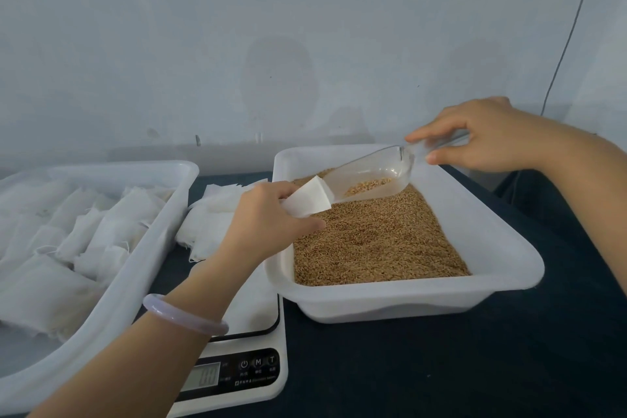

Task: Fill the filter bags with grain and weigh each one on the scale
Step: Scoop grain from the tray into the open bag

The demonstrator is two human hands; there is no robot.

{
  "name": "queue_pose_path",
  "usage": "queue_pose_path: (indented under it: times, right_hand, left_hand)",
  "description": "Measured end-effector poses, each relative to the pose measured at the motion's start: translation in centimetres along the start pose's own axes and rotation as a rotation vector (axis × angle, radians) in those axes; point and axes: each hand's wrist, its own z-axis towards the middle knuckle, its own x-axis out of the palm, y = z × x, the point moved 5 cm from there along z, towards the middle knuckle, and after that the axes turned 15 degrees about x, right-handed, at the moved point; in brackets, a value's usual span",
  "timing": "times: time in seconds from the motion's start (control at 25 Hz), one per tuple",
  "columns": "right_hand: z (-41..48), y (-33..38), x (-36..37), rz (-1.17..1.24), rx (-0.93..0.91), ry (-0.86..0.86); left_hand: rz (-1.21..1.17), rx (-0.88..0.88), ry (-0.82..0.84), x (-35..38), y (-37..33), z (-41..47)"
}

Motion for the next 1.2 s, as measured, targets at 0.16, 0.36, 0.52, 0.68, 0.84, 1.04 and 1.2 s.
queue_pose_path:
  times: [0.16,0.36,0.52,0.68,0.84,1.04,1.2]
  right_hand:
    - [0.1,0.6,-0.1,-0.012,-0.018,0.009]
    - [0.1,0.5,0.0,-0.014,-0.04,-0.008]
    - [0.3,0.9,-0.4,-0.035,-0.057,-0.045]
    - [0.5,1.4,-0.6,-0.06,-0.09,-0.064]
    - [0.6,1.6,-0.8,-0.073,-0.096,-0.066]
    - [0.7,1.5,-0.6,-0.083,-0.081,-0.069]
    - [0.7,1.4,-0.4,-0.098,-0.069,-0.072]
  left_hand:
    - [-0.043,0.006,0.001,0.2,0.0,-0.1]
    - [-0.022,0.035,0.002,0.4,0.0,0.1]
    - [0.004,0.053,-0.023,0.5,0.2,0.0]
    - [0.016,0.044,-0.028,0.6,0.4,0.0]
    - [0.009,0.023,-0.032,0.6,0.5,0.0]
    - [0.012,0.01,-0.052,0.5,0.4,-0.2]
    - [-0.005,-0.005,-0.046,0.4,0.4,-0.2]
